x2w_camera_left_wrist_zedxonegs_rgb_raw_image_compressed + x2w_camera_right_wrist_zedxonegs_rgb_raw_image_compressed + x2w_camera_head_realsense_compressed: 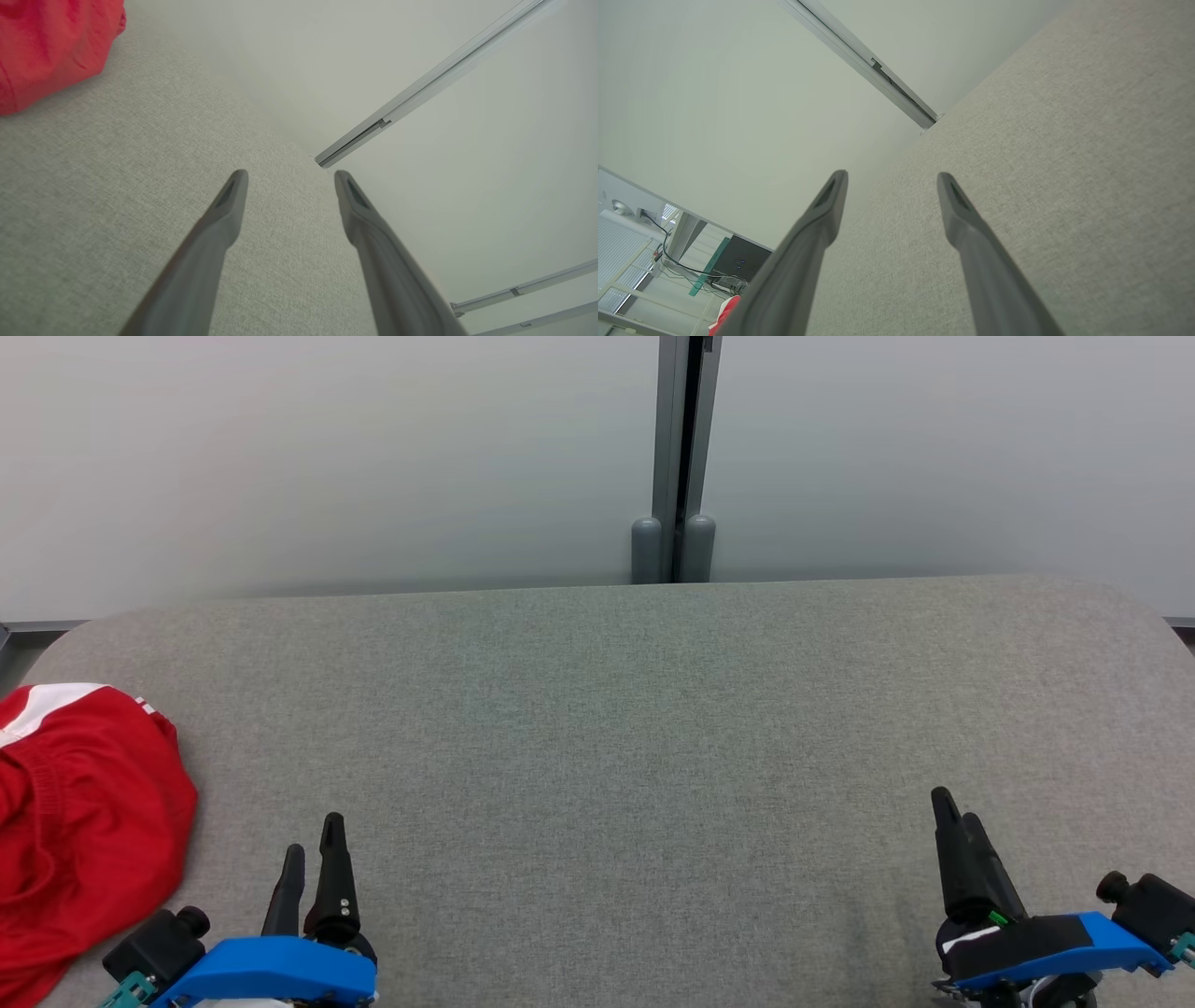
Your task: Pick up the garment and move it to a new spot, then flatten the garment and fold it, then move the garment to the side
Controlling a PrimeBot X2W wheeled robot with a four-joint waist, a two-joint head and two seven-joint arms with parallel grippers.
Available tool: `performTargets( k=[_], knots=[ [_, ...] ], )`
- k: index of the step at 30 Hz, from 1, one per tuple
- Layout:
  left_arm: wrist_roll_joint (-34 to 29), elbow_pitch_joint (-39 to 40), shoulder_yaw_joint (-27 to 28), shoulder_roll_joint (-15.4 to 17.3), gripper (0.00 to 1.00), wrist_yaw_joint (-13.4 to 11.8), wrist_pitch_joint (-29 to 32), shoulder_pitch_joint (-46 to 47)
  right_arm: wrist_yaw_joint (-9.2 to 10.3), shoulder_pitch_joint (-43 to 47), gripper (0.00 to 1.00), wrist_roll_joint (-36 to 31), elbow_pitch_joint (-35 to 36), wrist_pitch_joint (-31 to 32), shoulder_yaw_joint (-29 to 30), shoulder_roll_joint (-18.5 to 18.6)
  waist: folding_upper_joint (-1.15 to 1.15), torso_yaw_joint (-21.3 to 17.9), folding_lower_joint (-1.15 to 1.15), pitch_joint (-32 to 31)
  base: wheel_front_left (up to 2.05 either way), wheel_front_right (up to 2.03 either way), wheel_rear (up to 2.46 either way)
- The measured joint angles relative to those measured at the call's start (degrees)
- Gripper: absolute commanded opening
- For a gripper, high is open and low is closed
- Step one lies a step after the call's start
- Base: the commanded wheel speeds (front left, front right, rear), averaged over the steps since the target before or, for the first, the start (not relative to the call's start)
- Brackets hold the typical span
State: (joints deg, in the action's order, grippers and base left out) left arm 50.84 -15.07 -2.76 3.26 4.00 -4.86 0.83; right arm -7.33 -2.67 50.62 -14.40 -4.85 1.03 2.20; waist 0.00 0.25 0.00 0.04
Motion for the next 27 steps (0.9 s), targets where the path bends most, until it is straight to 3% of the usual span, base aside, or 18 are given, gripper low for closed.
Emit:
performTargets(
  k=[27],
  knots=[
    [-19.20, 0.24, -3.61, 1.78, 1.00, -1.37, -4.35, -0.37, -0.05, 0.31, 1.00, -17.39, -0.55, -4.35, -1.09, 0.15, 0.00, 0.21, 0.00, 0.25, 0.00, 0.00, 0.00]
  ],
)
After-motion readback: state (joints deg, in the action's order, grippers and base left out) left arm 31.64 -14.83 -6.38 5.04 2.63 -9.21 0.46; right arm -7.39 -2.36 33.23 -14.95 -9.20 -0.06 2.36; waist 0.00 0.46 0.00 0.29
